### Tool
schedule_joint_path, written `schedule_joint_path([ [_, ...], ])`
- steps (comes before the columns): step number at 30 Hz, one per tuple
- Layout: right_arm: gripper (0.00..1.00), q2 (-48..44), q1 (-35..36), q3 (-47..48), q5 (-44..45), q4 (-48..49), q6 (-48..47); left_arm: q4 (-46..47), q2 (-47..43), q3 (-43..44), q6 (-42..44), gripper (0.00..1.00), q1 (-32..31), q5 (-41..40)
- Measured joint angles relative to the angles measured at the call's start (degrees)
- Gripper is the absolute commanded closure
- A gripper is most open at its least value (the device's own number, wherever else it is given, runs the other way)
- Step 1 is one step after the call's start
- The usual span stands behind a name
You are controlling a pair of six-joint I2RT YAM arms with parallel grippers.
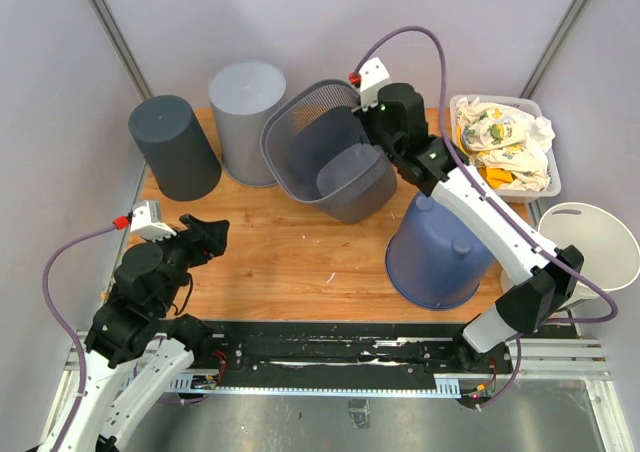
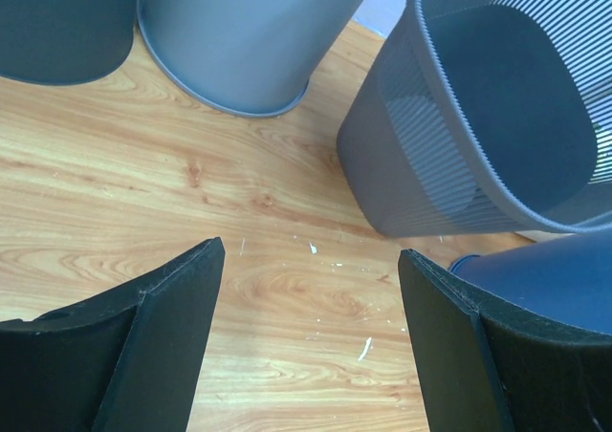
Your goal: Turn the large container upside down
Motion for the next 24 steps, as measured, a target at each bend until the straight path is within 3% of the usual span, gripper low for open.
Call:
schedule_joint_path([
  [12,0.99,3.3,18.3,-5.6,24.2,18.0,-15.2,0.1,-0.8,-0.1,-0.1,0.22,0.0,0.6],
  [17,0.95,5.4,23.9,-7.8,27.0,24.0,-16.1,-0.2,-1.6,-0.1,-0.2,0.22,0.0,0.5],
  [24,0.89,7.3,27.0,-12.0,26.1,24.7,-13.2,-1.1,-2.6,-0.1,-0.2,0.22,0.0,0.3],
])
